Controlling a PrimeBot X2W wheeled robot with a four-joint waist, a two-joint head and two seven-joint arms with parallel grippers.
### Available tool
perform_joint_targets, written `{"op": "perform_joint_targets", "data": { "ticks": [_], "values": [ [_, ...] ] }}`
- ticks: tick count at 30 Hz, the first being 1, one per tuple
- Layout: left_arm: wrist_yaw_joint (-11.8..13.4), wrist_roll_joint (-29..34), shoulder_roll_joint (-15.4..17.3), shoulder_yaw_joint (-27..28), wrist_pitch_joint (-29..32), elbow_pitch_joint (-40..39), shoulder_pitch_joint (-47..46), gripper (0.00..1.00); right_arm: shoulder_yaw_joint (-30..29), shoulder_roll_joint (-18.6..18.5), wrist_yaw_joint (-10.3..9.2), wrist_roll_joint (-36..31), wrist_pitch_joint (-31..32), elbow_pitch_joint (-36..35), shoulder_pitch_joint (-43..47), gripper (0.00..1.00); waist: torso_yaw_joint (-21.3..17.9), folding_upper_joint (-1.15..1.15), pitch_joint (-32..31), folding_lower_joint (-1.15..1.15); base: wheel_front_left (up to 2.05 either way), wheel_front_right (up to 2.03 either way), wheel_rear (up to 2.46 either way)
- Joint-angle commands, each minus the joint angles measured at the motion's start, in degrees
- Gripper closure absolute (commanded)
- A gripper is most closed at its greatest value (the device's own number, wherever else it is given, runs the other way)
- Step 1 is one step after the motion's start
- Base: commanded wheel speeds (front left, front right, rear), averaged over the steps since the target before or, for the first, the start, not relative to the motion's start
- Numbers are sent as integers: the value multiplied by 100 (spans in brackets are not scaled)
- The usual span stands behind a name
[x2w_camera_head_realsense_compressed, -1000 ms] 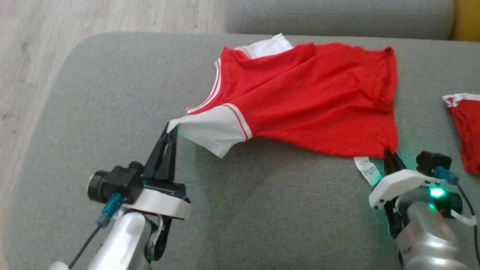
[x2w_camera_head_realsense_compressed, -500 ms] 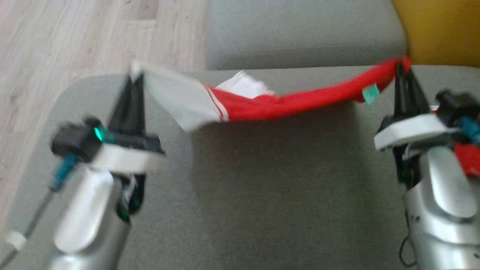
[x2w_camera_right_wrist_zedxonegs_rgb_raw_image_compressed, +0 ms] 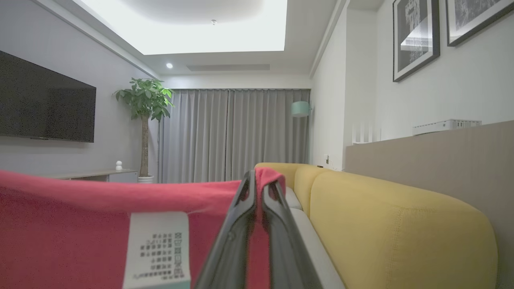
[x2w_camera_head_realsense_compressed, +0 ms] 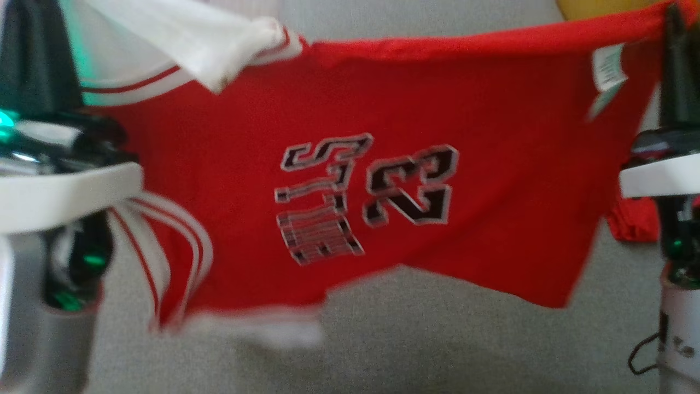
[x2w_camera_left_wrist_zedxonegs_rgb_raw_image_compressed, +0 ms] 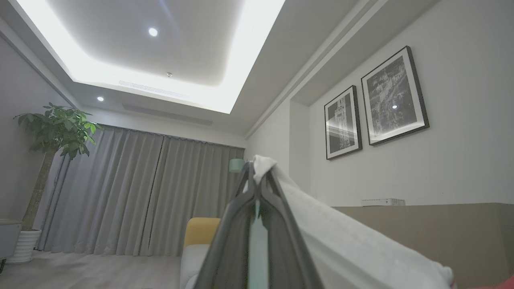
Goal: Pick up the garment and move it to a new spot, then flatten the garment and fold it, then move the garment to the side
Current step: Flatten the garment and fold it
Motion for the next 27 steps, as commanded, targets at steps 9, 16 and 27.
{"op": "perform_joint_targets", "data": {
  "ticks": [9,16,27],
  "values": [
    [-333,-228,654,407,469,1237,-1815,100,150,-164,20,63,463,548,-1805,100,-202,0,1313,1,0,0,0],
    [-592,473,730,110,-198,3690,-3999,100,712,-346,20,-228,-283,2992,-4312,100,-356,0,2069,1,0,0,0],
    [-1034,696,315,-199,-1443,6062,-5960,100,512,-237,20,-1100,-1997,6071,-6184,100,-169,0,2249,1,0,0,0]
  ]
}}
